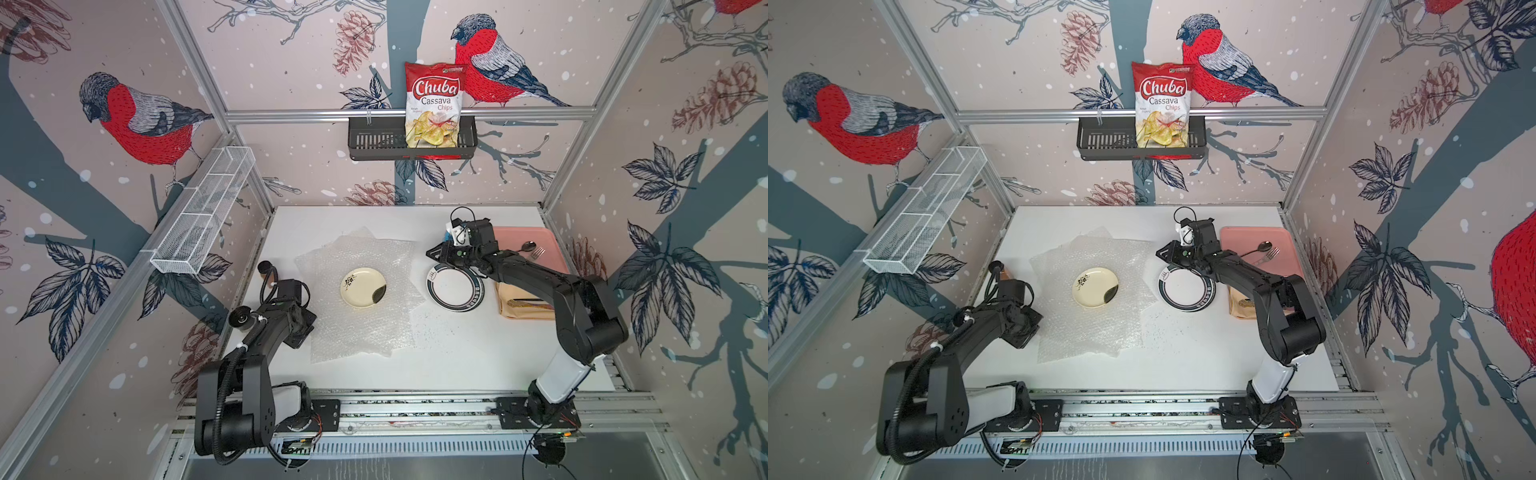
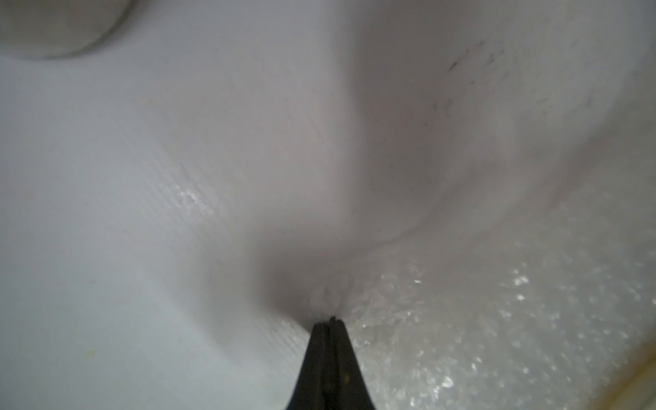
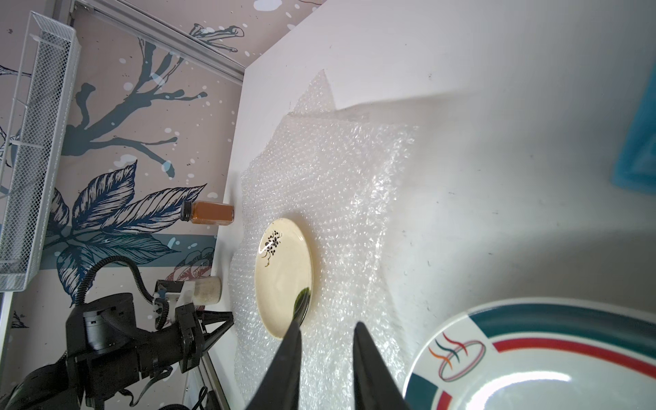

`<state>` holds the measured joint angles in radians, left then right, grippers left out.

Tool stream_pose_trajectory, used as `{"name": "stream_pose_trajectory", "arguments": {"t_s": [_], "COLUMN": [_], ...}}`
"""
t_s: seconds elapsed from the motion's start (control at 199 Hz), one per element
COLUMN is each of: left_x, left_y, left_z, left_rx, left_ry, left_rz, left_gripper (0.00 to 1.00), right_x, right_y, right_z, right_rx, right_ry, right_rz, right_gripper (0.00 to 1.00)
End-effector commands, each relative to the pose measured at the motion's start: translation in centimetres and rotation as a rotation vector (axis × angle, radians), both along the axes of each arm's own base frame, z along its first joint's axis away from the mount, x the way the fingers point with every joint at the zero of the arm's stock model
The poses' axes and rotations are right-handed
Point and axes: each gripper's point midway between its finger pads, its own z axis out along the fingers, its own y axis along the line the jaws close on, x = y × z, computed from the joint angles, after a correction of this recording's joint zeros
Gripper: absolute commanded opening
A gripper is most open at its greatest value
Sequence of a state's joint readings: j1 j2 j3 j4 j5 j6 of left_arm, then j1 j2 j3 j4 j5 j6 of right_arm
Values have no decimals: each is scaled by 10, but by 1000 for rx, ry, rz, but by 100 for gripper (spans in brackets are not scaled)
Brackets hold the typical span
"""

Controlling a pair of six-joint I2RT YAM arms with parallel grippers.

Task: Wrap dinner plates in bubble wrap
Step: Wrap the plate in the bubble wrap.

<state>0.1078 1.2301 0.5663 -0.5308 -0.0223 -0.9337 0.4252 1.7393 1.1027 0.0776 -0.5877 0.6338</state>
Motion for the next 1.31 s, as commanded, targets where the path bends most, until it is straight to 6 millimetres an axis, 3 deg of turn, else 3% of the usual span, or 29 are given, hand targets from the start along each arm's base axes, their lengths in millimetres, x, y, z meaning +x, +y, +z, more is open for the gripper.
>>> {"name": "stream_pose_trajectory", "arguments": {"t_s": [0.0, 0.311, 0.437, 0.608, 0.753, 0.949, 1.15, 1.301], "left_x": [14, 49, 75, 117, 141, 168, 174, 174], "left_y": [3, -11, -35, -83, -118, -150, -165, -169], "left_z": [15, 50, 66, 89, 97, 83, 48, 30], "left_rx": [23, -35, -100, -141, -160, -180, -204, -230], "left_ry": [-60, -232, -352, -453, -473, -458, -392, -369], "left_rz": [-27, -93, -177, -317, -398, -463, -481, -490], "left_gripper": [0, 0, 0, 0, 0, 0, 0, 0], "right_x": [0, 0, 0, 0, -4, -8, -27, -59], "right_y": [3, 6, 7, 9, 12, 21, 38, 57], "right_z": [4, -3, -5, -7, -9, -16, -14, -17], "right_rx": [14, 14, 12, 8, -4, -19, -79, -195], "right_ry": [-24, -10, -6, 1, 5, 21, -16, -111], "right_rz": [22, 31, 35, 40, 50, 68, 147, 266], "right_gripper": [27, 27, 27, 27, 27, 28, 31, 55]}}
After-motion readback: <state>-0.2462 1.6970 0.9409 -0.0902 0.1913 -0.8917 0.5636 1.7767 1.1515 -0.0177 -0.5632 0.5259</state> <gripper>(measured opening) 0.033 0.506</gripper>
